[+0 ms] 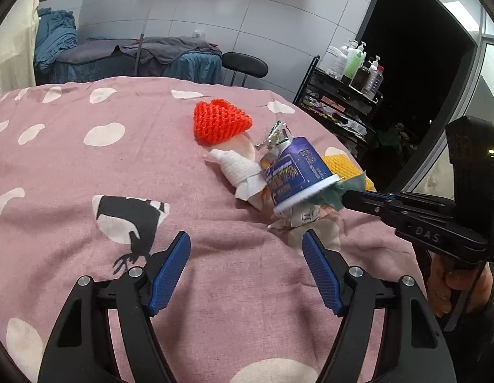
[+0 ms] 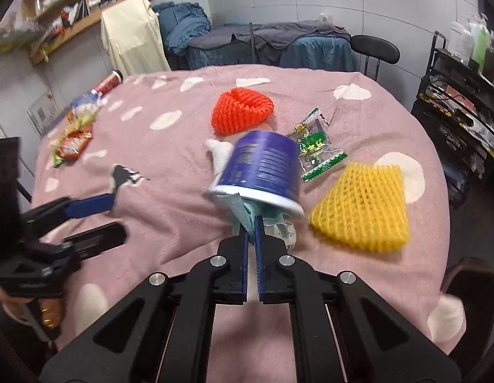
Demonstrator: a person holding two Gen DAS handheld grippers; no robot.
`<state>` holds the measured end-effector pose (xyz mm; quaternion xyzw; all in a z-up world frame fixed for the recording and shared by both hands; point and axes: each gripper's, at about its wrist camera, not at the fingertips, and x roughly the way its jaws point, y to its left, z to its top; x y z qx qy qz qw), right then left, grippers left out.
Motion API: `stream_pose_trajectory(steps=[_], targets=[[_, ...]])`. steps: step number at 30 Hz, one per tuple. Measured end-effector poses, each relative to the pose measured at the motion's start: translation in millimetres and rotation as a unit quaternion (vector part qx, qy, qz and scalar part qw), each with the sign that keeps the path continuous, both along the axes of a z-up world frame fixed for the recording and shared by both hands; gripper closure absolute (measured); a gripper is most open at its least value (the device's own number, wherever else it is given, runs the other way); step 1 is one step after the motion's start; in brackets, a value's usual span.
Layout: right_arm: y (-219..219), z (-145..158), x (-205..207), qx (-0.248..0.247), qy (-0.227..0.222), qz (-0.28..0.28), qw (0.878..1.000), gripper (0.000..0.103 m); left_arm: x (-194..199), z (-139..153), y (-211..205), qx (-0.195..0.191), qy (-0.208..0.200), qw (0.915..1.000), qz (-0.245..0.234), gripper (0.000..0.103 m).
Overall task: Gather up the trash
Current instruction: 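Grasp the teal cloth beside the blue yogurt cup with the right gripper and lift, then grasp the blue yogurt cup with the left gripper while the right gripper holds the teal cloth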
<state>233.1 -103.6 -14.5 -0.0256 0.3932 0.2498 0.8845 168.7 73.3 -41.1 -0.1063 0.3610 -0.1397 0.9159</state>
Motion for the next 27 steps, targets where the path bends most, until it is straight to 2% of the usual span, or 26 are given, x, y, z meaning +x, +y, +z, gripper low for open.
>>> stream_pose_trajectory(steps=[7,11,18,22,27], targets=[[-42,28,-33,0.04,-0.026,-0.035,0.998,0.098,5,-2,-34,0.004,0.006,0.9983,-0.059,0.032],[-70,37,-45,0.06,-0.039,-0.073,0.995,0.098,1,-1,-42,0.007,0.003,0.9975,-0.071,0.032],[-110,39,-58,0.075,-0.045,-0.12,0.989,0.098,16,4,-42,0.046,-0.005,0.9988,-0.016,0.03],[-121,33,-61,0.08,-0.037,-0.133,0.987,0.098,29,11,-45,0.037,-0.006,0.9992,-0.012,0.017],[-125,26,-62,0.087,-0.03,-0.14,0.986,0.098,53,4,-72,0.096,0.006,0.9953,-0.005,0.016]])
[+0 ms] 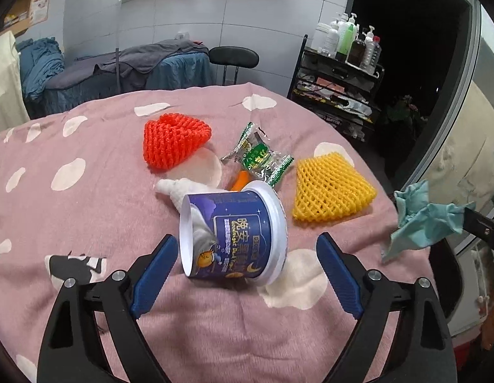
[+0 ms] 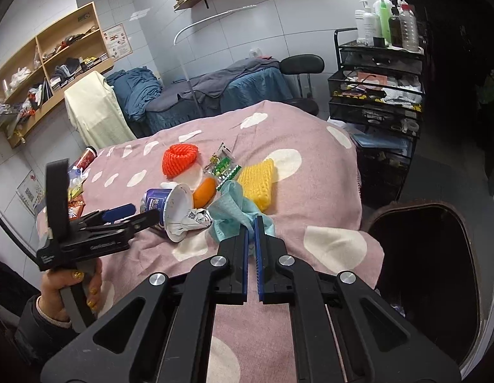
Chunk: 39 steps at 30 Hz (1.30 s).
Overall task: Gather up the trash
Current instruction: 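Grasp the blue yogurt cup with the left gripper while the right gripper holds the teal cloth, then carry the teal cloth into the black bin and open the right gripper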
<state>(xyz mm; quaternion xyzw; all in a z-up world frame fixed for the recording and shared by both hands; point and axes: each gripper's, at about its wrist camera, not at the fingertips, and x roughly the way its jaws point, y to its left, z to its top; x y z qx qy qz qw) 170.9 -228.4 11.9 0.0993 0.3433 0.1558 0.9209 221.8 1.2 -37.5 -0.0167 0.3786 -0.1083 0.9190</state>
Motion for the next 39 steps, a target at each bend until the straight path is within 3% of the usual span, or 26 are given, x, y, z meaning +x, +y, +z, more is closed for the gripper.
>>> stream_pose_trajectory(steps=[1,4,7,14,23,39], targets=[[0,0,-1,0.001,0.0,0.0,1.0,0.098,4,-4,-3,0.014,0.001,0.9999,0.004,0.016],[-2,-1,-4,0.003,-0.002,-0.002,1.0,0.098,15,-14,-1,0.011,0.029,0.9995,0.008,0.04],[-9,-3,-8,0.007,-0.004,-0.008,1.0,0.098,7,-8,14,-0.027,0.011,0.9995,0.015,0.041],[-23,-3,-16,0.017,-0.016,-0.025,0.999,0.098,-28,10,35,-0.057,-0.033,0.9973,0.033,0.041],[-47,1,-31,0.016,-0.03,-0.063,0.997,0.098,-71,29,45,-0.098,-0.062,0.9926,0.036,0.041],[-109,-1,-57,-0.002,-0.031,-0.16,0.987,0.098,-97,59,-28,-0.124,-0.095,0.985,-0.073,0.041]])
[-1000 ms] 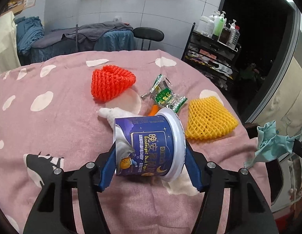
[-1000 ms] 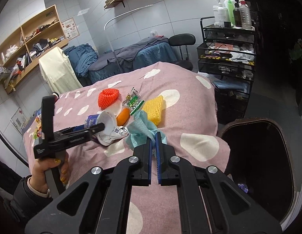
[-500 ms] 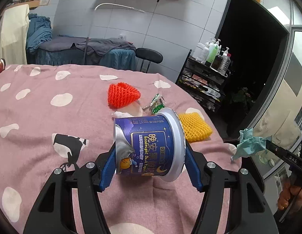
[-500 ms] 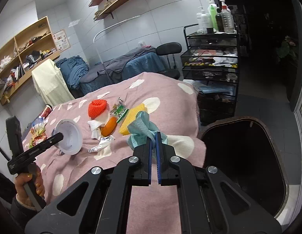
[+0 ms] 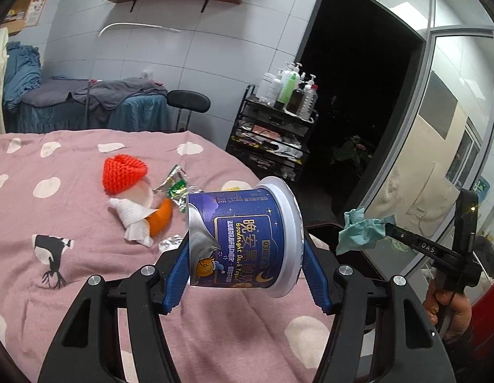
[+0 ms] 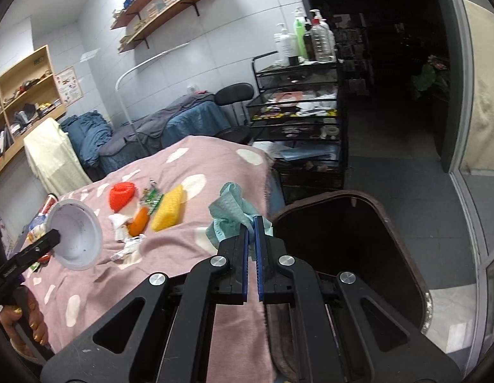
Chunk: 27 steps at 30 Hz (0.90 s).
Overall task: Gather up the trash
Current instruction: 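Carry the teal cloth into the black bin and open the right gripper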
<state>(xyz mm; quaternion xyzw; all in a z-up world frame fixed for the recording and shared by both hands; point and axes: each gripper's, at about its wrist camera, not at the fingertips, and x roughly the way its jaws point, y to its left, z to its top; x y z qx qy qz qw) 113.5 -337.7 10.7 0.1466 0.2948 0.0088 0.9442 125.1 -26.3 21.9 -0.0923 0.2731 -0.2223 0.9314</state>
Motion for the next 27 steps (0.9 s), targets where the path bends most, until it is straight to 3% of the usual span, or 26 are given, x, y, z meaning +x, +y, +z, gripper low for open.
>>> stream_pose_trajectory(steps=[10,23,25,27], targets=[[-28,-46,11,0.001,0.066,-0.043,0.997,0.098,5,-5,-48,0.003,0.009,0.9979,-0.064,0.041],[-40,-103,22,0.031,0.126,-0.057,0.99,0.096,3,-19,-86,0.016,0.022,0.9941,-0.105,0.041],[-42,-109,23,0.041,0.132,-0.059,0.989,0.083,2,-19,-90,0.018,0.022,0.9937,-0.109,0.041],[-42,-110,20,0.042,0.129,-0.068,0.988,0.034,3,-20,-95,0.022,0.022,0.9931,-0.113,0.041]])
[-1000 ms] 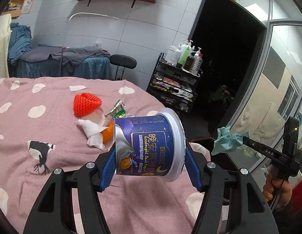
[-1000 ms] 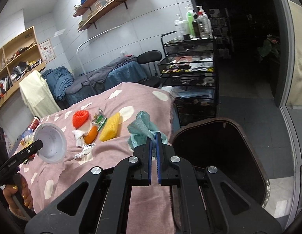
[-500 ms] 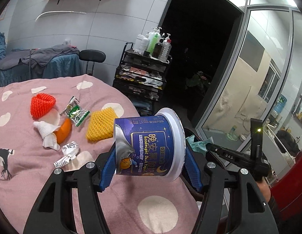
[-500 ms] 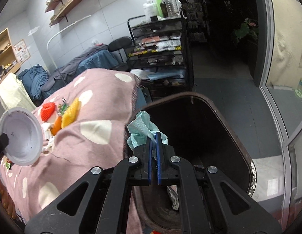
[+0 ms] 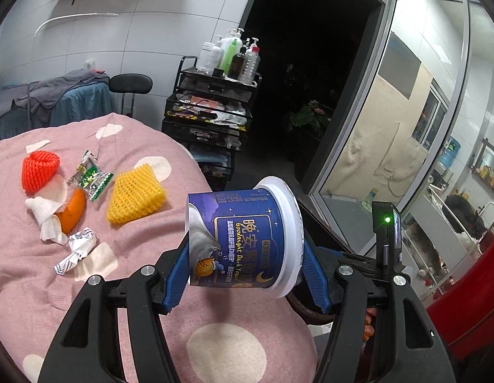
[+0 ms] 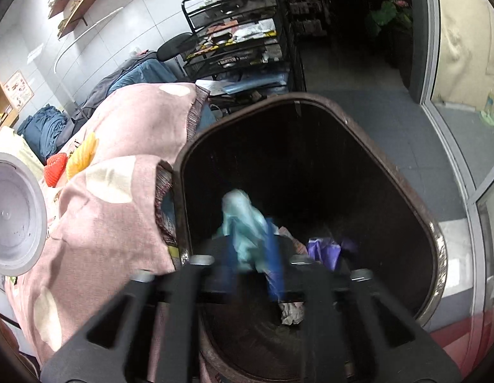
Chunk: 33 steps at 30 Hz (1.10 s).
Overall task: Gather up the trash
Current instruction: 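Carry the teal cloth into the black bin and open the right gripper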
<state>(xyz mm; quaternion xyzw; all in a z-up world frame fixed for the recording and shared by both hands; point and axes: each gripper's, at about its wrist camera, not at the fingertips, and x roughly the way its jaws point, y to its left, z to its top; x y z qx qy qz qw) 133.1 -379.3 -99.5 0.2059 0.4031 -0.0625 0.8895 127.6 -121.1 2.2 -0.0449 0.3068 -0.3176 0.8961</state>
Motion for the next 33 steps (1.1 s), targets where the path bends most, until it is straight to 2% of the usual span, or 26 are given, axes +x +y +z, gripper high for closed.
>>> stream_pose_trajectory(steps=[1,7,9,14,26,33], targets=[[0,1,-3,-0.005,-0.006,-0.006,1.0,0.029,0,0,-2,0.001,0.0,1.0,-0.002,0.041],[-5,2,-7,-0.008,-0.008,-0.016,1.0,0.027,2,-5,-16,0.007,0.008,0.9998,-0.019,0.041],[-8,5,-8,-0.011,-0.013,-0.025,1.0,0.023,2,-7,-22,0.013,0.006,0.9996,-0.025,0.041],[-18,16,-13,-0.018,-0.028,-0.052,0.998,0.018,2,-10,-38,0.018,0.012,0.9987,-0.045,0.041],[-49,40,-32,-0.036,-0.064,-0.113,0.991,0.014,7,-22,-88,0.035,0.041,0.9935,-0.1,0.041],[-60,44,-37,-0.033,-0.066,-0.125,0.989,0.014,11,-30,-117,0.065,0.045,0.9897,-0.12,0.041]])
